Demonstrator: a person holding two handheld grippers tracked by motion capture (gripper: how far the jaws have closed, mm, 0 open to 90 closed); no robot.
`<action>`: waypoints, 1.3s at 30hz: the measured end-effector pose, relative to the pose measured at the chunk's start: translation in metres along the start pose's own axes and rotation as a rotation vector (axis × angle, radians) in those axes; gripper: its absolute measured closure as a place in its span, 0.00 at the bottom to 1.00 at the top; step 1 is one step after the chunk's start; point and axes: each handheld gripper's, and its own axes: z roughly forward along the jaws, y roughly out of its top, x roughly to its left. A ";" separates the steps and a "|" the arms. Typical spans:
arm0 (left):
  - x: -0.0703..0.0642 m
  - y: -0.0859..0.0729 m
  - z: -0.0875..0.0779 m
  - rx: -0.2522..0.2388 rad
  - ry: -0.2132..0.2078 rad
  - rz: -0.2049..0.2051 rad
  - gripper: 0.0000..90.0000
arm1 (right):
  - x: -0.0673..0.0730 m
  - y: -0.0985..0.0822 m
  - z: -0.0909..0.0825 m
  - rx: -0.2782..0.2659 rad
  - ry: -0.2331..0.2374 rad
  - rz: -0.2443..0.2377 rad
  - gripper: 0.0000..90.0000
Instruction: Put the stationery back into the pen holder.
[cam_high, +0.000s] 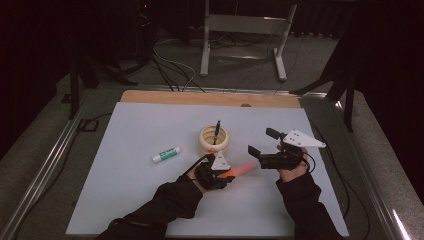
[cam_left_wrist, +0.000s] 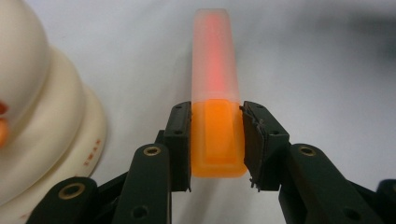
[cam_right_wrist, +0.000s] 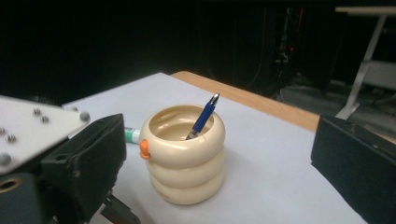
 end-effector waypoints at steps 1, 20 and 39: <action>0.001 0.000 -0.002 0.004 -0.001 0.004 0.73 | 0.003 0.001 0.000 0.002 -0.002 -0.030 0.03; 0.009 -0.012 -0.023 0.022 0.012 0.000 0.73 | 0.072 -0.015 0.008 0.185 -0.029 -0.516 0.17; 0.011 -0.007 -0.022 0.019 -0.006 -0.016 0.73 | 0.111 -0.081 0.028 0.401 -0.205 -1.186 0.62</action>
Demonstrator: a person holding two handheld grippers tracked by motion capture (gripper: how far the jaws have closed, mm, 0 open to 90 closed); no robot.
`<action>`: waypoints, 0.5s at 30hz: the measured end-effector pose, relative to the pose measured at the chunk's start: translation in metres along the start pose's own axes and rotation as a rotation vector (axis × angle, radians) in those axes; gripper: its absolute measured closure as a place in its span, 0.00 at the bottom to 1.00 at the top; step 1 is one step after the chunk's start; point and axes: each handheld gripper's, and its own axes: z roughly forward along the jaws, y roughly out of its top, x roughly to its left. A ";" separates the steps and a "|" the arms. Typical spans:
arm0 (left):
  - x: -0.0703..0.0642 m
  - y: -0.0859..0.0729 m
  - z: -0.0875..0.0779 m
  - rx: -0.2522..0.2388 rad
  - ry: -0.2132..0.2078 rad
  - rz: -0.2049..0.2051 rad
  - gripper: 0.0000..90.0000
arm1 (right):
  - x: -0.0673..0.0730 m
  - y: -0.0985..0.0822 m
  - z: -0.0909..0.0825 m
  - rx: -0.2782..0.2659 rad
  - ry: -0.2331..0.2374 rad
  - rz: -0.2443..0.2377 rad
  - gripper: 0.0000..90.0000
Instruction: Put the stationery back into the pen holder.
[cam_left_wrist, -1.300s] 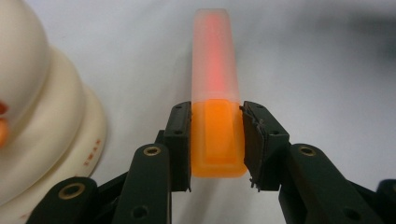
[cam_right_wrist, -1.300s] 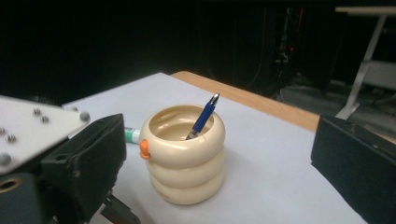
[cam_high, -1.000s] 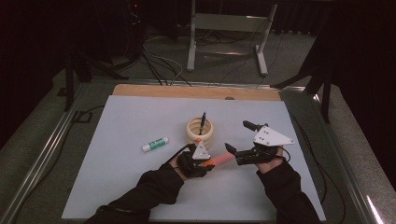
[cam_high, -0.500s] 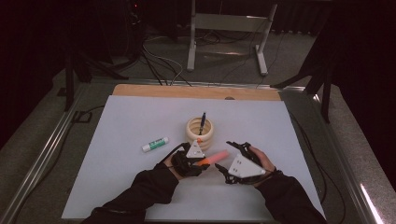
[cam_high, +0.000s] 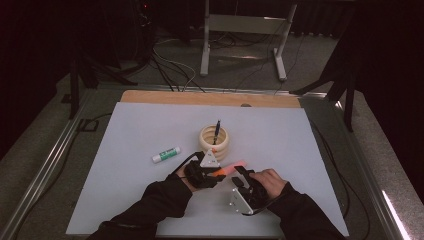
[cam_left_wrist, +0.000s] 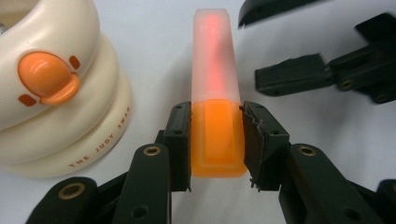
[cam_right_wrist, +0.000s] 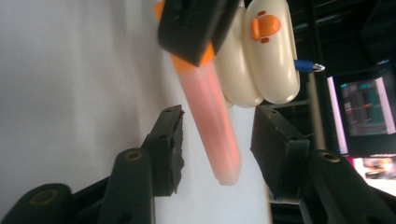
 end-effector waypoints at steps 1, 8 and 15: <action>0.000 0.001 0.001 -0.005 -0.009 -0.013 0.73 | 0.003 0.000 0.002 0.005 -0.023 -0.038 0.63; 0.000 0.005 0.001 -0.012 -0.029 -0.027 0.73 | 0.017 0.005 0.012 0.038 -0.131 -0.236 0.71; 0.003 0.009 0.000 -0.045 -0.051 -0.046 0.73 | 0.021 0.002 0.017 0.051 -0.212 -0.332 0.82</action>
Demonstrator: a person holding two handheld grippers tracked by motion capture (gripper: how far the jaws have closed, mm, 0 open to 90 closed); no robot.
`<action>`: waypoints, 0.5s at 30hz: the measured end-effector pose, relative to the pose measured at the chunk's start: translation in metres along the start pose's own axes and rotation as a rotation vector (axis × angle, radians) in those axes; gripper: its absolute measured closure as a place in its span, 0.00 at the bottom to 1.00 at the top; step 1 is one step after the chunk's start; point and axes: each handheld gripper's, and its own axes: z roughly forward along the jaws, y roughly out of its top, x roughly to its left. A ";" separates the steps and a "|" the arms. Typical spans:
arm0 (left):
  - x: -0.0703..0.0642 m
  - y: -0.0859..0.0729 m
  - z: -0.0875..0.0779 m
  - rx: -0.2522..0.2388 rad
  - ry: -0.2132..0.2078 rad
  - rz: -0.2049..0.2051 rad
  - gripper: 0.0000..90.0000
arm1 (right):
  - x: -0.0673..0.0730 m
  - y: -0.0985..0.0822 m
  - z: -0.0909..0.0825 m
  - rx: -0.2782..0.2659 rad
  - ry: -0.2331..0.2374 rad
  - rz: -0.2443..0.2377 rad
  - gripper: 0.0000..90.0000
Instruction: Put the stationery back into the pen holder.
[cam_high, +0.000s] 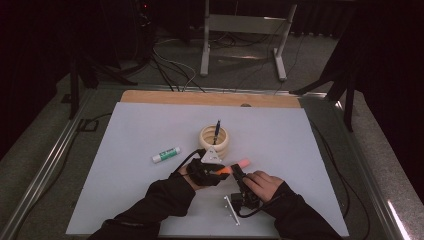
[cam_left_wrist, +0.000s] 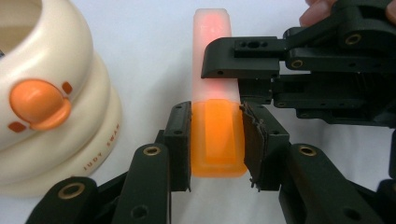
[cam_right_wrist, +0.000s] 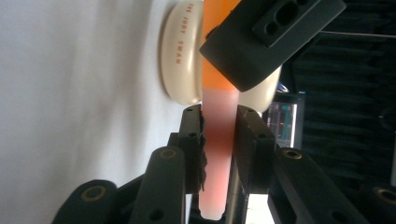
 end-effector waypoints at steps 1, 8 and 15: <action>0.001 0.000 -0.001 -0.016 -0.007 -0.006 0.73 | 0.000 0.000 0.000 0.003 -0.010 -0.006 0.83; 0.004 -0.005 -0.008 -0.120 -0.005 0.016 0.63 | -0.008 -0.009 0.001 0.022 0.016 0.088 0.84; 0.009 -0.011 -0.019 -0.186 0.019 -0.014 0.55 | -0.018 -0.022 0.003 0.064 0.031 0.195 0.84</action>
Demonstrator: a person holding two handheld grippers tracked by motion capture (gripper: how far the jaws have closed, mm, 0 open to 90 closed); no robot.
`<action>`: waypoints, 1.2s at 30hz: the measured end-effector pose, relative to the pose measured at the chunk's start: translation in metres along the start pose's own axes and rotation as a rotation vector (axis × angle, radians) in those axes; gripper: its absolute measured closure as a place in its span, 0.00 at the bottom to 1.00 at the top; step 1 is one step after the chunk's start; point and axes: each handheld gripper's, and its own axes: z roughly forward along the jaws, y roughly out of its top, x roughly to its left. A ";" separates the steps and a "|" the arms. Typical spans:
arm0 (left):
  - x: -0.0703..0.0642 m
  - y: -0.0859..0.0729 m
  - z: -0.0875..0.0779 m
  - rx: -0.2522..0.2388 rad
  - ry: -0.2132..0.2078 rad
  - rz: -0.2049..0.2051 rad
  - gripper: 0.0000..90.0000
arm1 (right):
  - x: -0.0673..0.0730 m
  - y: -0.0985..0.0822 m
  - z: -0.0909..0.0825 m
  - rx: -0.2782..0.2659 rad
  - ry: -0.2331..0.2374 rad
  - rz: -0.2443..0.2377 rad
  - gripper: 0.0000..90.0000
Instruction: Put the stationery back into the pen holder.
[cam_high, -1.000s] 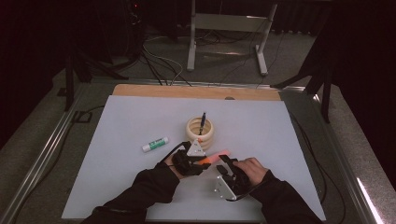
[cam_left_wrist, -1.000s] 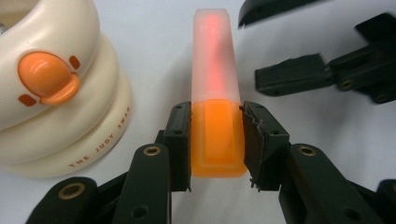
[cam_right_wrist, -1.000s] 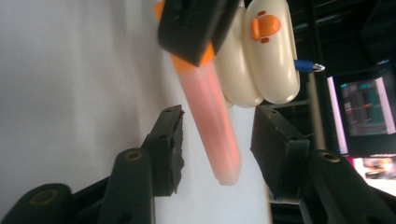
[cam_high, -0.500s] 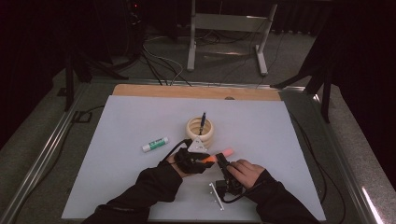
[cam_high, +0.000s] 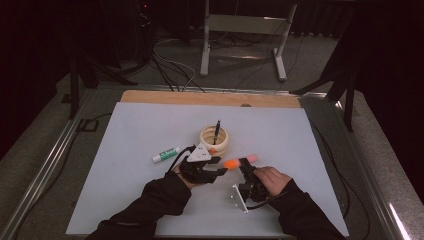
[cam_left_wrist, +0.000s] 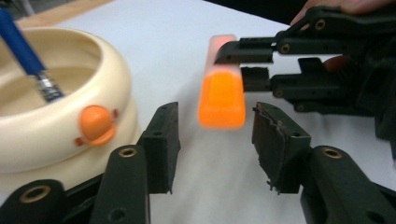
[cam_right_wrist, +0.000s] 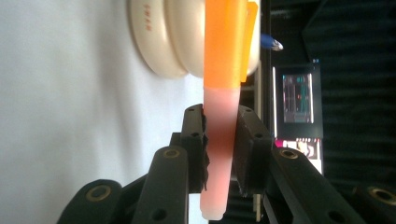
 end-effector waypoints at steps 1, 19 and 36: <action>0.000 -0.001 -0.001 -0.005 0.006 0.001 0.54 | -0.001 -0.001 0.000 0.001 0.001 0.014 0.84; 0.011 -0.018 -0.026 -0.049 0.023 -0.025 0.17 | -0.055 -0.028 0.002 -0.043 0.130 0.595 0.84; 0.017 -0.041 -0.025 -0.052 0.080 -0.059 0.02 | -0.106 -0.047 0.010 -0.196 0.271 1.152 0.84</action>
